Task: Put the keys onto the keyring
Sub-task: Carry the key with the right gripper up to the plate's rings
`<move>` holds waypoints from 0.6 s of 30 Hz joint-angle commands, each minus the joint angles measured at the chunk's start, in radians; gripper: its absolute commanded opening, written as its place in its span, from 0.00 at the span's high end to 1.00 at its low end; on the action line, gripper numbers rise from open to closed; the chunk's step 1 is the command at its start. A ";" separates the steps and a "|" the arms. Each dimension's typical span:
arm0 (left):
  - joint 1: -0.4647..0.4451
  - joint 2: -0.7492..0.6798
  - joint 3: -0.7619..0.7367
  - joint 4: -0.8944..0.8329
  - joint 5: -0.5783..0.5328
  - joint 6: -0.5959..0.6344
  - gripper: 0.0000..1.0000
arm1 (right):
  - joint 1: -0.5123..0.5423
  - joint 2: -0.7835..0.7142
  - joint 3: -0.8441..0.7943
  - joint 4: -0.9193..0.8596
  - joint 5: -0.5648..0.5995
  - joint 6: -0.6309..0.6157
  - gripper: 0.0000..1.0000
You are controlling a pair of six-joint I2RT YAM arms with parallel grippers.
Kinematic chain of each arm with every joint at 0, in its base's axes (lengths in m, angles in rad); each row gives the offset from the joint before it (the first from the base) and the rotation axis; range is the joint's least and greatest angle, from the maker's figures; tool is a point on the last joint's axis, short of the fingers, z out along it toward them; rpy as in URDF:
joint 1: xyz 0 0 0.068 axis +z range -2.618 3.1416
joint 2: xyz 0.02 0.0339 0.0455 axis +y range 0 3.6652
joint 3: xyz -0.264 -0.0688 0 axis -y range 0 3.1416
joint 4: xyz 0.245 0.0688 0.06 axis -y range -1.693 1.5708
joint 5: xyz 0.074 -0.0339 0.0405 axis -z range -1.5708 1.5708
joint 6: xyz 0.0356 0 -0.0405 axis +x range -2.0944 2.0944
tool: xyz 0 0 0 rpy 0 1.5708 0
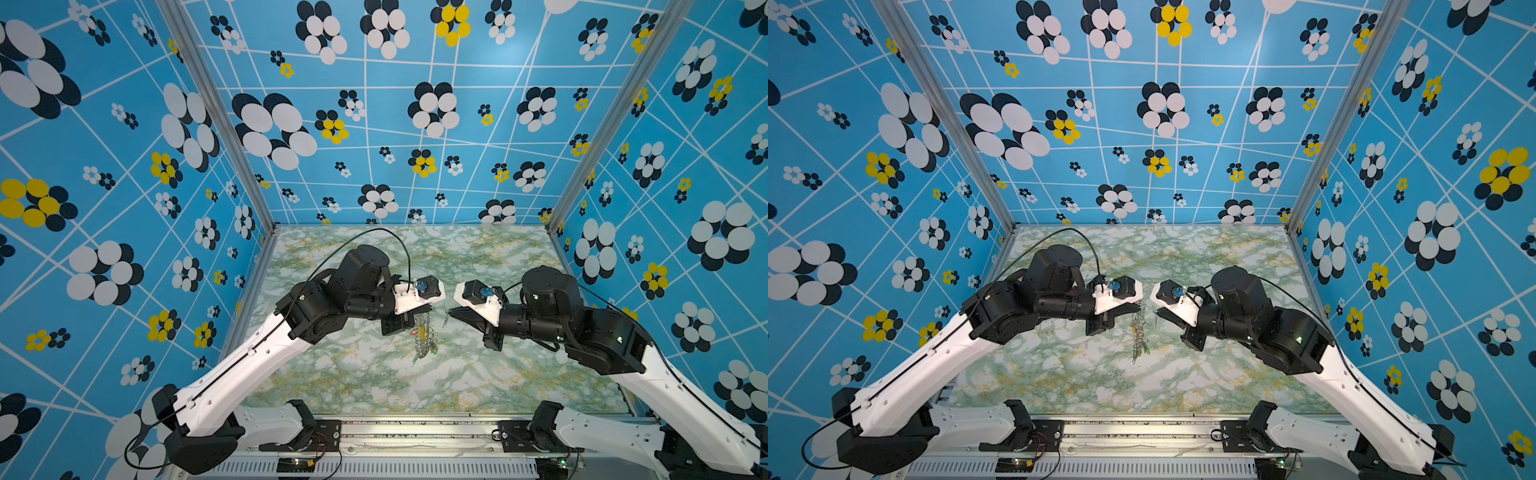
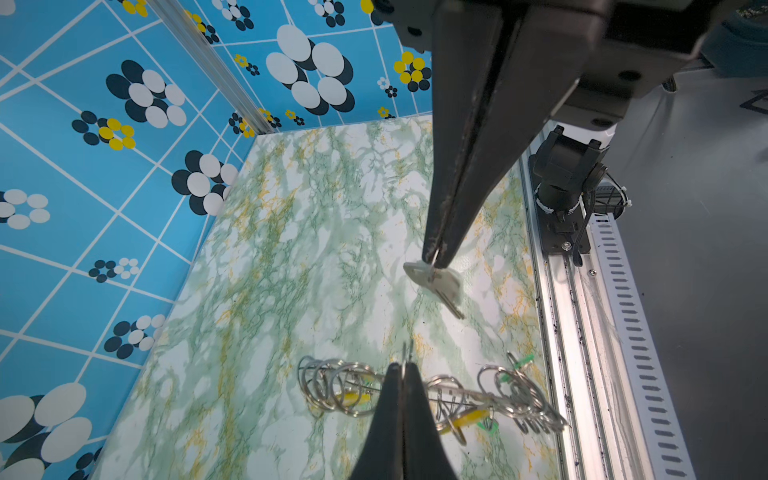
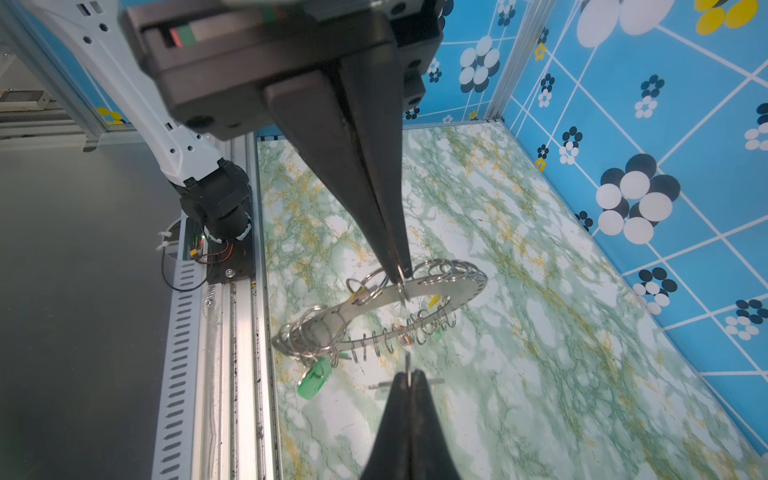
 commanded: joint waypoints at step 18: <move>-0.014 -0.005 0.031 0.067 0.033 -0.028 1.00 | -0.006 0.021 -0.017 0.068 -0.061 0.001 1.00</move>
